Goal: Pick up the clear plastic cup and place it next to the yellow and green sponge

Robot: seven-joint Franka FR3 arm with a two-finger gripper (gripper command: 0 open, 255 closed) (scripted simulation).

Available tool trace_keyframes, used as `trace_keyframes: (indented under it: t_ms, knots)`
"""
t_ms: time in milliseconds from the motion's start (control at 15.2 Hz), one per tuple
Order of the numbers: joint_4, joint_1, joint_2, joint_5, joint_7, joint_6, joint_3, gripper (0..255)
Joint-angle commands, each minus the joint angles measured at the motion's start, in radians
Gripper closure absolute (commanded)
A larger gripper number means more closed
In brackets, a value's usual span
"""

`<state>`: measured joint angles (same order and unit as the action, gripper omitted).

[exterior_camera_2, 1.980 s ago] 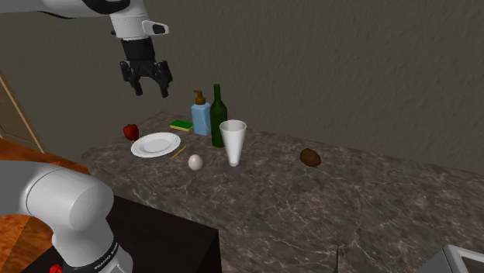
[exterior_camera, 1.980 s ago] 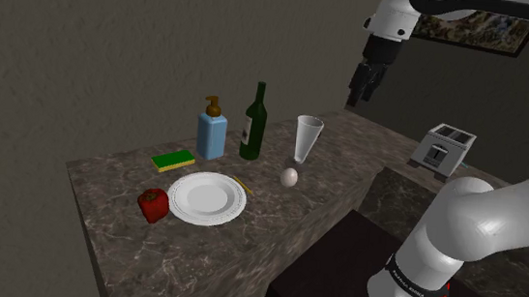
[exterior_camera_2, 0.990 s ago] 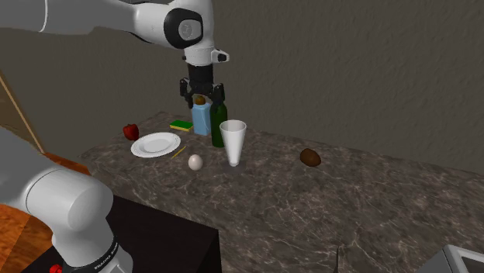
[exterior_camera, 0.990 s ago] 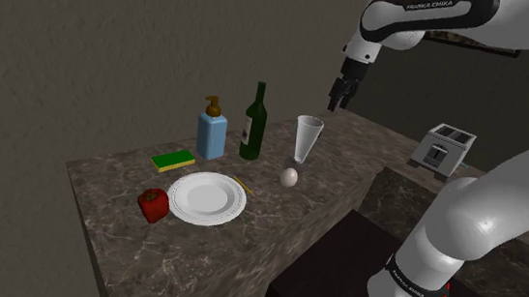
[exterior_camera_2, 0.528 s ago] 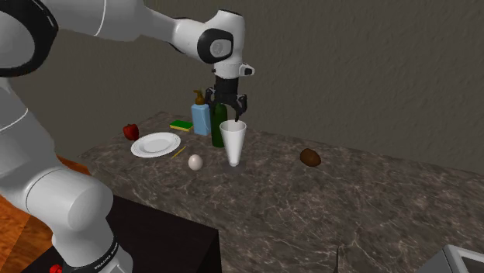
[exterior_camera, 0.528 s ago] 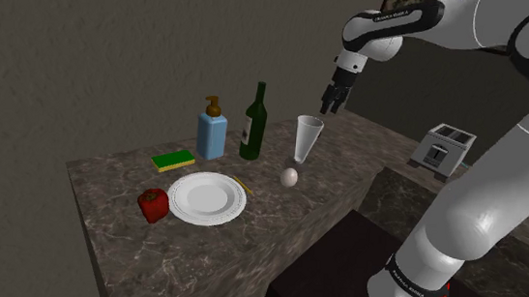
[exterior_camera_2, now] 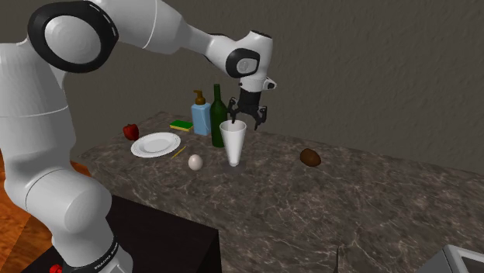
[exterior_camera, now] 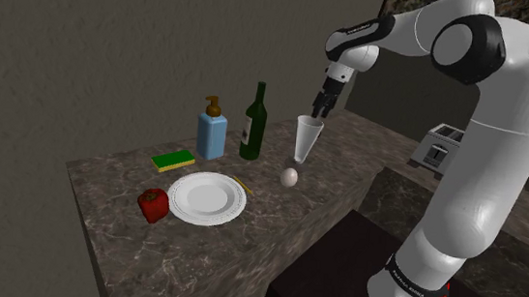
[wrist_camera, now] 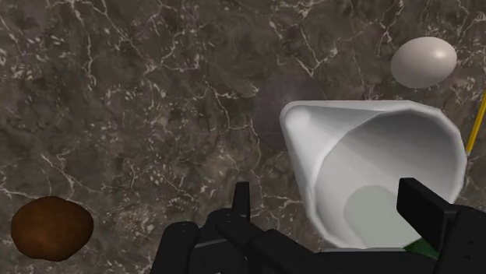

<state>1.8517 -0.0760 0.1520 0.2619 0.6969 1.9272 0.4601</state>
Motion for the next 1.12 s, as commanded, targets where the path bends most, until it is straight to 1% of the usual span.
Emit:
trace_keyframes:
  t_ms: [0, 330, 858, 924, 1056]
  knots:
    - [-0.005, -0.004, 0.025, 0.017, 0.013, 0.015, -0.002, 0]
    - [0.044, 0.0, 0.046, 0.034, 0.025, 0.082, -0.009, 0]
    - [0.044, 0.0, 0.046, 0.034, 0.025, 0.082, -0.009, 0]
    - [0.044, 0.0, 0.046, 0.034, 0.025, 0.082, -0.009, 255]
    - [0.044, 0.0, 0.046, 0.034, 0.025, 0.082, -0.009, 255]
